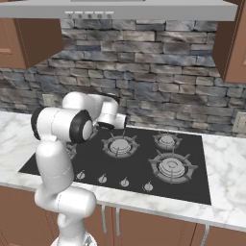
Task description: Pick the kettle from the cabinet and place it on a stove burner. Then pick the pot from the counter and place it on another stove burner. Finally, turn both burners on.
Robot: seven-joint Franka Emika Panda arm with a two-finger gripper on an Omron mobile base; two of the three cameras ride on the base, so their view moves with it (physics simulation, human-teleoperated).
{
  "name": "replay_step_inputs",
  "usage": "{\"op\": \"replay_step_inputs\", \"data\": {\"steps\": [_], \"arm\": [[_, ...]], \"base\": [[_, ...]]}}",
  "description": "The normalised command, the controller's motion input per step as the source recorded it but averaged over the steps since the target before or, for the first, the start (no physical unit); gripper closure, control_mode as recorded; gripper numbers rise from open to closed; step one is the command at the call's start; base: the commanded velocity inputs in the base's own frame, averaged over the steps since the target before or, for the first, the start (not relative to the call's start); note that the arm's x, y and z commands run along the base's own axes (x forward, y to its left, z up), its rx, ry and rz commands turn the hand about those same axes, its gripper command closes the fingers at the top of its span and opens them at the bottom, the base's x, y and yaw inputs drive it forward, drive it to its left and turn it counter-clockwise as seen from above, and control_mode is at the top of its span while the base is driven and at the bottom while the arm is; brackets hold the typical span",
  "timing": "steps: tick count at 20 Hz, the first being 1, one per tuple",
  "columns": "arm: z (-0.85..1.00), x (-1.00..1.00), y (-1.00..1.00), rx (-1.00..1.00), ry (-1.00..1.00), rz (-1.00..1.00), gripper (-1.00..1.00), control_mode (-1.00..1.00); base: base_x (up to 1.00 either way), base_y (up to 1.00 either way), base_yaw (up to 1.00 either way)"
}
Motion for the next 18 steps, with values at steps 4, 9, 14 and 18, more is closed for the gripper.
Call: {"op": "replay_step_inputs", "data": {"steps": [4,9,14,18], "arm": [[0.08,-0.07,-0.19,0.00,-0.08,0.00,-1.00,-1.00],[0.15,-0.17,-0.18,0.00,-0.09,0.00,-1.00,-1.00],[0.34,-0.37,-0.11,-0.01,-0.09,0.00,-1.00,-1.00],[0.48,-0.45,-0.03,-0.04,-0.10,0.00,-1.00,-1.00]], "base": [[0.00,0.00,0.00],[0.00,0.00,0.00],[0.00,0.00,0.00],[0.00,0.00,0.00]]}}
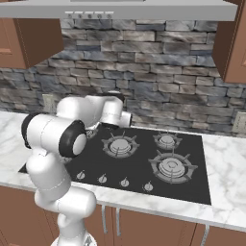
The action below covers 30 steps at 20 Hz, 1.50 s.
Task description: Pick the kettle from the cabinet and place it on a stove burner. Then pick the pot from the counter and place it on another stove burner. Finally, turn both burners on.
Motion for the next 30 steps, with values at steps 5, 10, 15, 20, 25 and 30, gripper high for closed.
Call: {"op": "replay_step_inputs", "data": {"steps": [5,10,15,20,25,30], "arm": [[0.50,-0.55,0.00,-0.06,-0.11,0.00,-1.00,-1.00],[0.37,-0.68,0.00,-0.06,-0.12,0.00,-1.00,-1.00],[0.29,-0.64,0.00,-0.10,-0.17,0.00,-1.00,-1.00],[0.30,-0.52,0.00,-0.19,-0.23,0.00,-1.00,-1.00],[0.25,-0.47,0.01,-0.23,-0.25,0.00,-1.00,-1.00],[0.08,-0.47,0.01,-0.29,-0.26,0.00,-1.00,-1.00]], "base": [[0.00,0.00,0.00],[0.00,0.00,0.00],[0.00,0.00,0.00],[0.00,0.00,0.00],[0.00,0.00,0.00],[0.00,0.00,0.00]]}}
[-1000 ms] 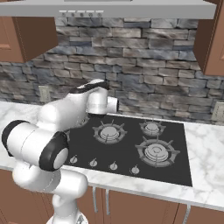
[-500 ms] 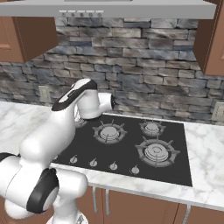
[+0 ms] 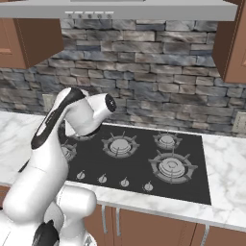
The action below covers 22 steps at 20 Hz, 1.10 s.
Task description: Pick the kettle from the cabinet and place it on a stove burner. Then pick the pot from the counter and place it on another stove burner. Finally, turn both burners on.
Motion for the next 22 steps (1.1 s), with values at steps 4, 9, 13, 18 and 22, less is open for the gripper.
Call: {"op": "replay_step_inputs", "data": {"steps": [4,9,13,18,22], "arm": [[0.00,-0.42,0.02,-0.31,-0.25,0.00,-1.00,-1.00],[0.06,-0.49,0.02,-0.29,-0.23,0.00,-1.00,-1.00],[0.05,-0.39,0.08,-0.19,-0.13,0.00,-1.00,-1.00],[0.00,0.00,0.00,0.00,0.00,0.00,-1.00,-1.00],[0.00,-0.02,0.00,0.00,-0.01,0.00,-1.00,1.00]], "base": [[0.00,0.00,0.00],[0.00,0.00,0.00],[0.00,0.00,0.00],[0.00,0.00,0.00],[-0.22,0.00,-0.01]]}}
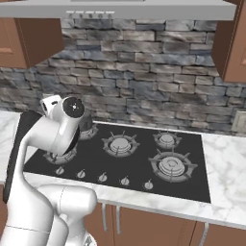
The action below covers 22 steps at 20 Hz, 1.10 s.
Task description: Pick the kettle from the cabinet and place it on a stove burner. Then pick the pot from the counter and place it on another stove burner. Finally, turn both burners on.
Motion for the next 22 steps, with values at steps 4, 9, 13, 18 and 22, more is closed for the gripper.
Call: {"op": "replay_step_inputs", "data": {"steps": [4,9,13,18,22], "arm": [[0.00,0.00,0.00,0.00,0.00,0.00,-1.00,1.00],[0.00,0.00,0.00,0.00,0.00,0.00,-1.00,1.00],[0.00,0.00,0.00,0.00,0.00,0.00,-1.00,1.00],[0.00,0.00,0.00,0.00,0.00,0.00,-1.00,1.00],[0.00,0.00,0.00,0.00,0.00,0.00,-1.00,1.00]], "base": [[-0.80,0.00,-0.09],[-0.95,0.04,-0.09],[-1.00,0.14,-0.03],[-0.84,0.40,-0.03],[-0.60,0.64,-0.06]]}}
